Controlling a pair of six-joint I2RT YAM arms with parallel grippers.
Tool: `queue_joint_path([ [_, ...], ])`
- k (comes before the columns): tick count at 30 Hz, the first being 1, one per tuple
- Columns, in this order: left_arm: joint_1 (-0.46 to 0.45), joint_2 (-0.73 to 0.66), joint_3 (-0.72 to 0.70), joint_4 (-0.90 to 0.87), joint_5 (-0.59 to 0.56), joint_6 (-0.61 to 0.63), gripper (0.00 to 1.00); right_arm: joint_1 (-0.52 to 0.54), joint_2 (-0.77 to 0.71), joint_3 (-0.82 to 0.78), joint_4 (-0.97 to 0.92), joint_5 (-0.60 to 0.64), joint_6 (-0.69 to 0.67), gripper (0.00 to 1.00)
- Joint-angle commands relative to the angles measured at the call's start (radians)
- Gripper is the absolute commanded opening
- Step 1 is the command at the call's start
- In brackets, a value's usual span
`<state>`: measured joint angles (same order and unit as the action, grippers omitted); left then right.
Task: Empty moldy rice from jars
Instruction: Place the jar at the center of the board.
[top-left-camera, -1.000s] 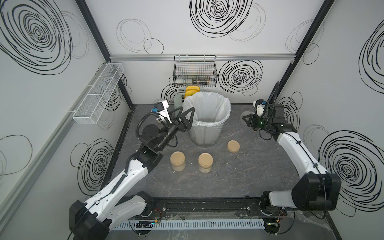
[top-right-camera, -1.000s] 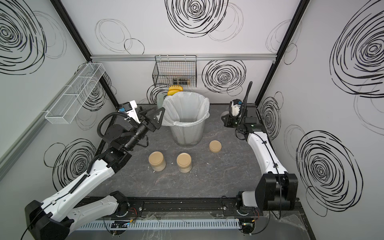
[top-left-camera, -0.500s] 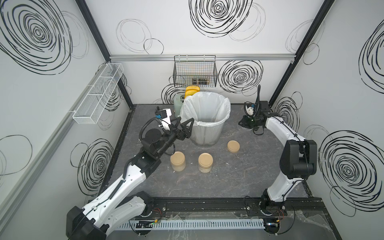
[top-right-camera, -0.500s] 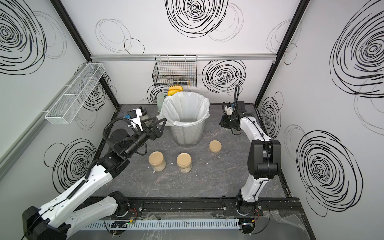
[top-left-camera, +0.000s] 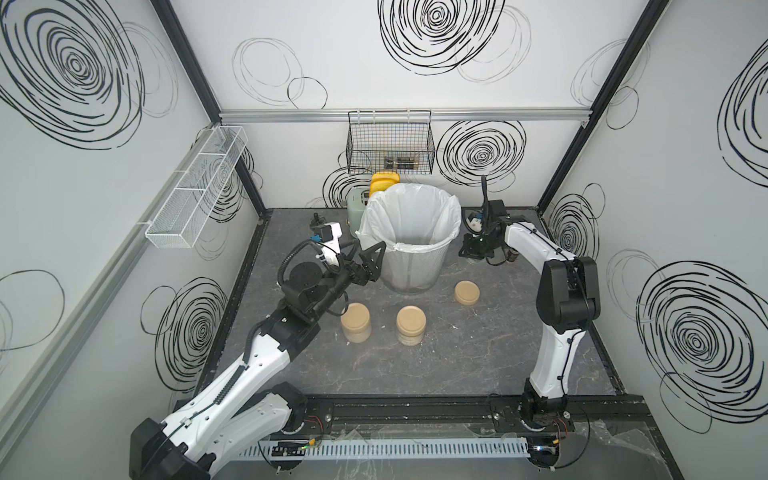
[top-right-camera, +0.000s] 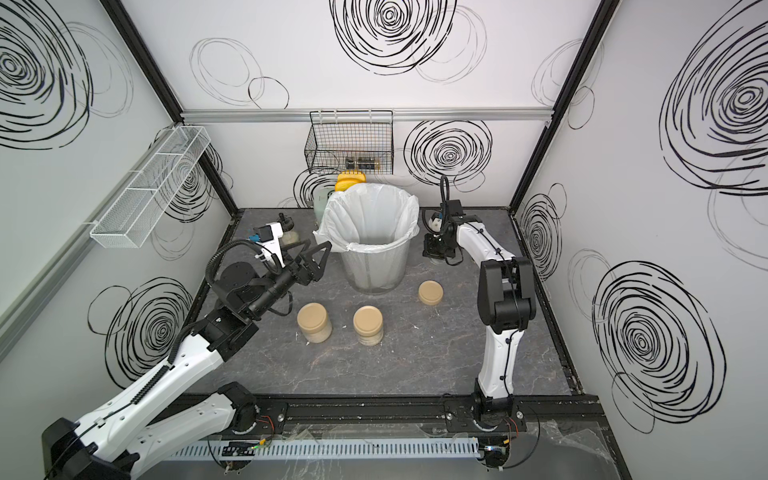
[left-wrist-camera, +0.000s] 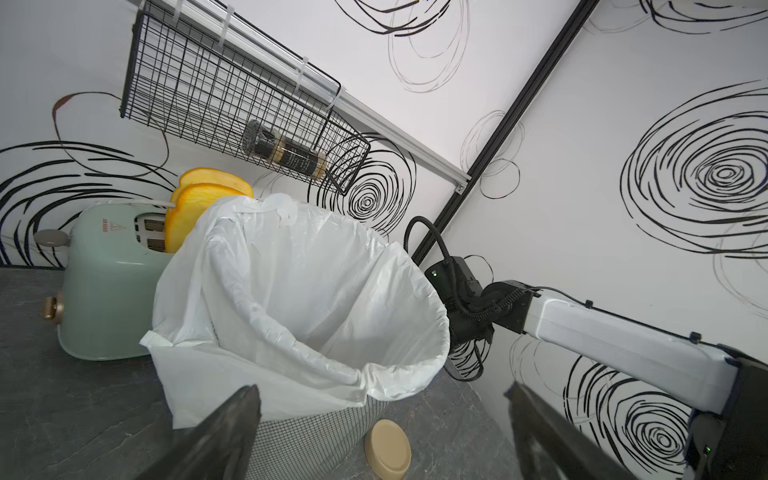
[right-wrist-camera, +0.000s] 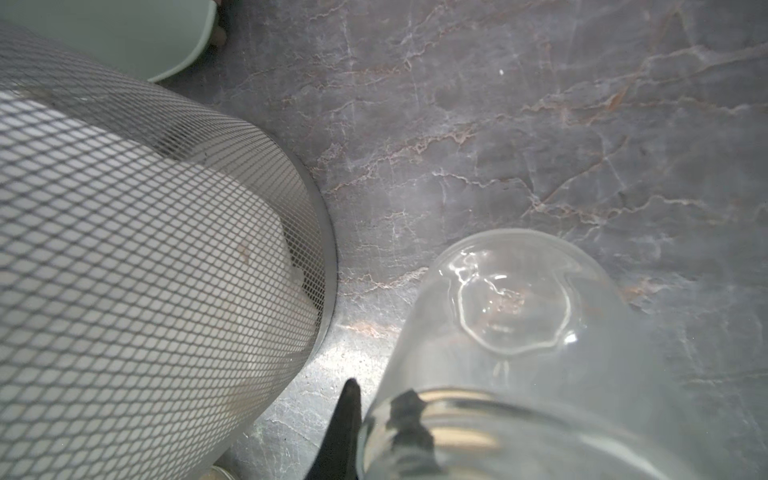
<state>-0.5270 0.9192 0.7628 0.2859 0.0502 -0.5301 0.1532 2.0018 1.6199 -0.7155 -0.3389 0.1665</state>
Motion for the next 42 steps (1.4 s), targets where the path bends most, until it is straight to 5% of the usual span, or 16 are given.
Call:
queue_joint_path([
  [1,0.007,-0.006,-0.006,0.036,-0.008,0.012,0.97,-0.004,0.014,0.050,-0.027,0.010,-0.028,0.02],
  [13,0.004,-0.010,-0.027,0.035,-0.005,-0.008,0.96,-0.007,0.078,0.121,-0.059,-0.003,-0.036,0.13],
  [20,0.004,-0.002,-0.027,0.035,-0.007,-0.002,0.96,-0.007,0.106,0.174,-0.077,0.006,-0.043,0.36],
  [29,-0.005,0.017,-0.029,0.047,-0.002,-0.011,0.96,-0.013,0.085,0.235,-0.098,0.015,-0.041,0.44],
  [36,-0.004,0.021,-0.028,0.039,-0.007,0.017,0.96,-0.043,-0.056,0.232,-0.118,0.067,-0.046,0.50],
  [42,0.004,0.014,-0.030,0.023,-0.020,0.042,0.96,-0.060,-0.308,-0.022,-0.034,0.087,-0.047,0.60],
])
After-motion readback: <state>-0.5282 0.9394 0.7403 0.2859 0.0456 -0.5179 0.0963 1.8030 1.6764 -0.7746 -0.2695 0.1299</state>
